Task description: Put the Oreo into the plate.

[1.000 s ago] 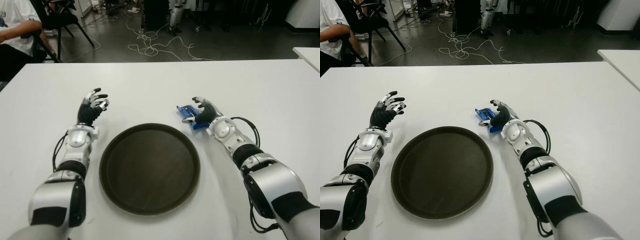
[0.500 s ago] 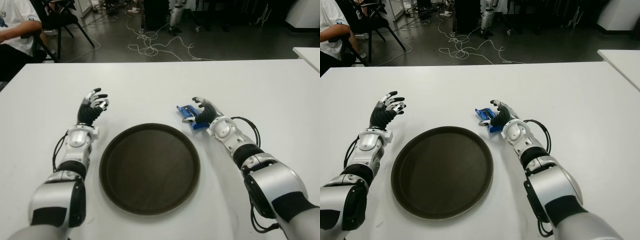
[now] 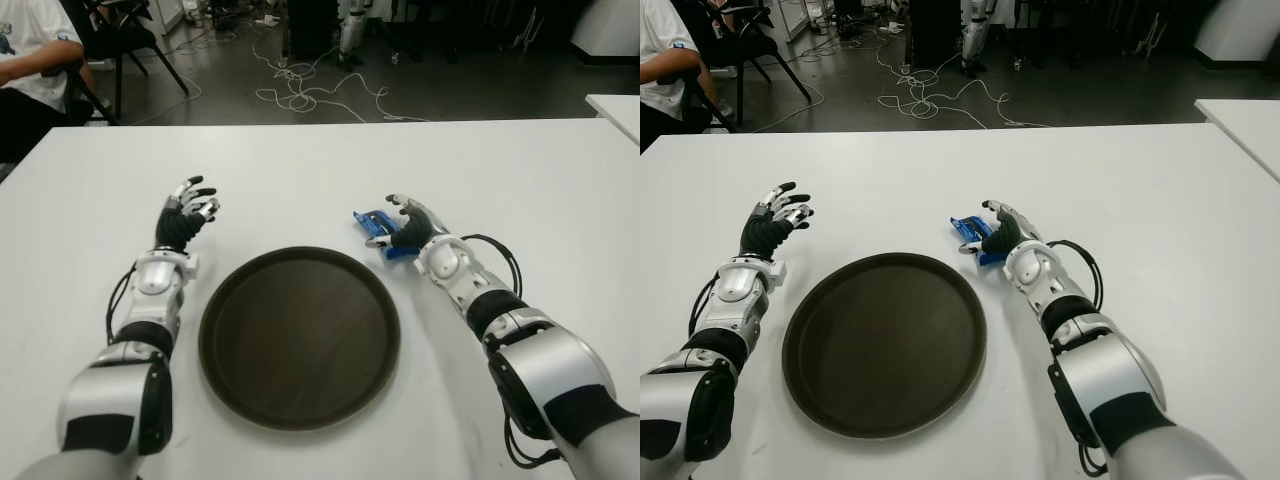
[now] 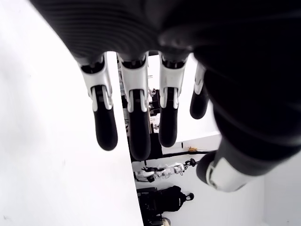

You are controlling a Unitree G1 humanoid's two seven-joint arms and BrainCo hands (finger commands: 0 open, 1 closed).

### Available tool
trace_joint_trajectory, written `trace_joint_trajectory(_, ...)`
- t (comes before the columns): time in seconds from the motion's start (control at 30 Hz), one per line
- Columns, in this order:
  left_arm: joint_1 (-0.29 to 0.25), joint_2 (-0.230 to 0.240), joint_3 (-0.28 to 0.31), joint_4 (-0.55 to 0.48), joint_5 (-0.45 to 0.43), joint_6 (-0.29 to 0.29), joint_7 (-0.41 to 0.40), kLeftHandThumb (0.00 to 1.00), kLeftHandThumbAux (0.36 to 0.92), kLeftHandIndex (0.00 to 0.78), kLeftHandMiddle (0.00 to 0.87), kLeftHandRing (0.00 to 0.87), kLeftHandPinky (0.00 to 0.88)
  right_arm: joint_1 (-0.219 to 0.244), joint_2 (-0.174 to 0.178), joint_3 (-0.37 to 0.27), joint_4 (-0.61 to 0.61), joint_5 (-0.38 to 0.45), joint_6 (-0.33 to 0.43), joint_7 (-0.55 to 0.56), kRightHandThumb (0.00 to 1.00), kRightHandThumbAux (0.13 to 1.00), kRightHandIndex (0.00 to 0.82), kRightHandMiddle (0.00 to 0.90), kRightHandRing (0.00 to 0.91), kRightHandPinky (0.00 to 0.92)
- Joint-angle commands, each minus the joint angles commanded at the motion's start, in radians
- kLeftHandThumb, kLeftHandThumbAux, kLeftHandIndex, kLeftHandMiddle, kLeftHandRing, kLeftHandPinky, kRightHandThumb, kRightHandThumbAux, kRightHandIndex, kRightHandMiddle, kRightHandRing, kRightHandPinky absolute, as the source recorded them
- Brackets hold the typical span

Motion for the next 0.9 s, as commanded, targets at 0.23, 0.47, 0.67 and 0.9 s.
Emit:
trace_joint_trajectory(0.23,0.002,0.0,-0.004,0.0,0.004,-0.005,0.007,0.361,0.701,0.167,0.282,0.312,0.328,0.004,-0.001,0.005,-0.002,-0.004,-0.012,-0.008,0.0,0.76,0.173,0.154,0.153,0.156)
trace_joint_trajectory(0.47,0.004,-0.001,-0.004,-0.001,0.003,-0.007,0.004,0.35,0.712,0.153,0.269,0.305,0.331,0.008,-0.003,0.011,-0.004,-0.005,-0.023,-0.012,0.0,0.776,0.198,0.163,0.162,0.163)
trace_joint_trajectory(0.67,0.007,-0.002,-0.005,-0.004,0.005,-0.007,0.008,0.365,0.729,0.149,0.261,0.3,0.331,0.014,-0.005,0.012,-0.007,0.0,-0.033,-0.009,0.0,0.784,0.227,0.154,0.152,0.151)
trace_joint_trajectory(0.9,0.009,-0.001,-0.015,-0.008,0.016,-0.004,0.023,0.335,0.748,0.144,0.251,0.29,0.319,0.019,-0.01,0.032,-0.01,-0.018,-0.049,-0.022,0.0,0.789,0.22,0.134,0.125,0.12)
